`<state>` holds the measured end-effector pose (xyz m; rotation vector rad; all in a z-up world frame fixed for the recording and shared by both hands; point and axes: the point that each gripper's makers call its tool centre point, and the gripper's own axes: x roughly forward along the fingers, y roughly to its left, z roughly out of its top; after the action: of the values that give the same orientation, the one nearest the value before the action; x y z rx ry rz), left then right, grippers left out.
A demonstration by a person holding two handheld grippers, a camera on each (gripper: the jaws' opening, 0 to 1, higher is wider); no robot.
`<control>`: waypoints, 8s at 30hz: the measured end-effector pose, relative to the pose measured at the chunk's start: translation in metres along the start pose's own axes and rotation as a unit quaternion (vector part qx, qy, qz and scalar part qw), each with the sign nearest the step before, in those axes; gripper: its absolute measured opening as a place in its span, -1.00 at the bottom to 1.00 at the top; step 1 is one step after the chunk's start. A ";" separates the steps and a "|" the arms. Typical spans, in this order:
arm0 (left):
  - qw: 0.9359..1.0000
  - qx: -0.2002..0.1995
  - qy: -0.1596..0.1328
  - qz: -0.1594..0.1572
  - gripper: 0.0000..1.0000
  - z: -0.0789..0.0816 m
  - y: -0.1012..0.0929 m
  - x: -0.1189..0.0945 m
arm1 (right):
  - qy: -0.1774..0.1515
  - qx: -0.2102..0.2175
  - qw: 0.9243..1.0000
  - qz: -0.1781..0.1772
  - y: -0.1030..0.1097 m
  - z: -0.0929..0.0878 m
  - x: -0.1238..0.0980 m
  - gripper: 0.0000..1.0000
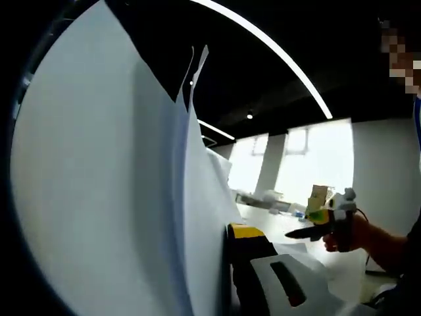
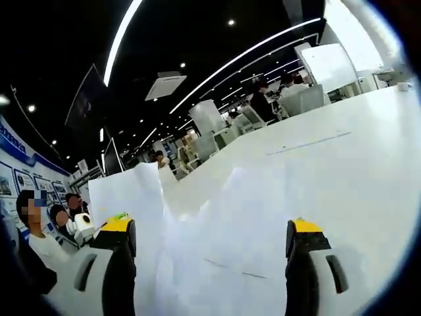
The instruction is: Organize the stack of printing papers by aligning and flattening the scattered papers on the table
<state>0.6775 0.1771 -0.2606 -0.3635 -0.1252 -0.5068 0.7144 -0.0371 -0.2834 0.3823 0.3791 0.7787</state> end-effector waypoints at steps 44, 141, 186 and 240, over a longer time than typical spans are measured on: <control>1.000 0.000 0.000 0.001 -0.84 -0.001 0.000 0.000 | 0.014 -0.008 0.998 -0.063 -0.043 -0.020 -0.033 0.79; 1.000 0.003 0.003 -0.005 -0.83 -0.002 -0.003 0.000 | 0.087 -0.201 0.964 -0.149 -0.075 -0.053 -0.038 0.43; 1.000 0.001 -0.001 -0.006 -0.83 -0.001 -0.004 0.000 | 0.073 -0.223 0.954 -0.187 -0.094 -0.038 -0.049 -0.88; 1.000 -0.001 -0.001 -0.006 -0.83 0.000 -0.003 0.000 | -0.068 -0.119 0.981 -0.136 -0.057 0.034 -0.087 -1.00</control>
<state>0.6761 0.1741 -0.2598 -0.3657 -0.1288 -0.5193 0.7076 -0.1446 -0.2640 0.1533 0.2013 0.5184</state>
